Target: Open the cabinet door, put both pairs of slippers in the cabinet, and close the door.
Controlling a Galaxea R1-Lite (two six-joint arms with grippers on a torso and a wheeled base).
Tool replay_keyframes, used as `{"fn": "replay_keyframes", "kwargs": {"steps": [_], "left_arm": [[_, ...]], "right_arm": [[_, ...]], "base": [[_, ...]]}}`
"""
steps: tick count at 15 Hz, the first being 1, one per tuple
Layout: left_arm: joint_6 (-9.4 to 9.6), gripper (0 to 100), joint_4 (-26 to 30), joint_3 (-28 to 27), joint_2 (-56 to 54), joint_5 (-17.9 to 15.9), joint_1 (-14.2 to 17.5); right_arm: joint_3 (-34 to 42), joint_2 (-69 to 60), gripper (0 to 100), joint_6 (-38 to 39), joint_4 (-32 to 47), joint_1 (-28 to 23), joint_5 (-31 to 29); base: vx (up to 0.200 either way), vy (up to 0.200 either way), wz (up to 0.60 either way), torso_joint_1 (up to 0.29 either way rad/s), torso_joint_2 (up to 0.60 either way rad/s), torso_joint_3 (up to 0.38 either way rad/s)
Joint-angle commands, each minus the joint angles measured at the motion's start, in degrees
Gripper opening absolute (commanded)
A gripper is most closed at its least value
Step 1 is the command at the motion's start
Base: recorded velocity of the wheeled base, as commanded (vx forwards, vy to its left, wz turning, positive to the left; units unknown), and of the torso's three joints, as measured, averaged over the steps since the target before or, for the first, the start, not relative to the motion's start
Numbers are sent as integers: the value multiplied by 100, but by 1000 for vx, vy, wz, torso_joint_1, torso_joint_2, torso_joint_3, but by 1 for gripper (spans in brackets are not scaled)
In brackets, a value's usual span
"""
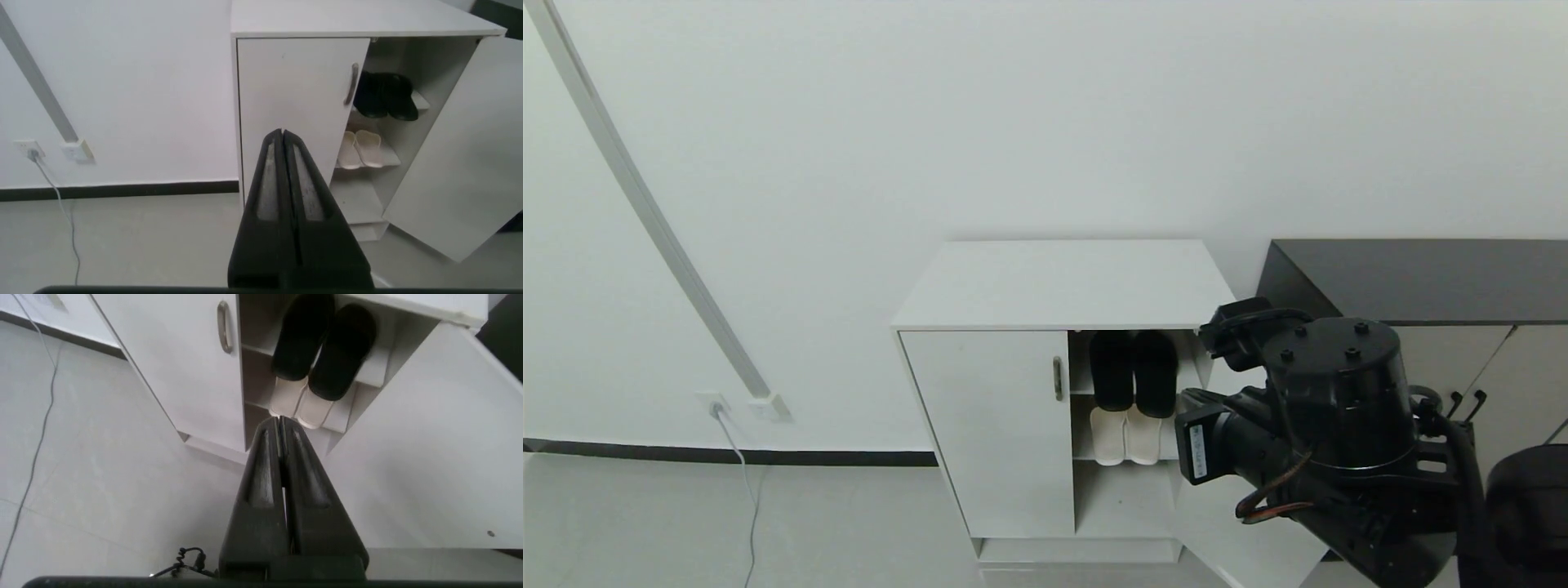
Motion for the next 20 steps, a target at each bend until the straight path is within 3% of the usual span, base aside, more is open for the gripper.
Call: {"fn": "replay_keyframes", "kwargs": {"steps": [1, 10, 17, 20], "left_arm": [[-6, 0, 2, 1, 7, -2, 0], [3, 0, -7, 1, 7, -2, 0], [-6, 0, 2, 1, 7, -2, 0], [3, 0, 2, 1, 7, 7, 0]], "right_arm": [[43, 9, 0, -7, 4, -19, 47], [17, 0, 0, -7, -5, -134, 65], [8, 0, 0, -69, 4, -221, 65], [35, 44, 0, -95, -110, -257, 74]], "base": [[0, 0, 0, 159, -354, -193], [0, 0, 0, 7, -17, -9], [0, 0, -600, 6, 0, -2], [0, 0, 0, 0, 0, 0]]}}
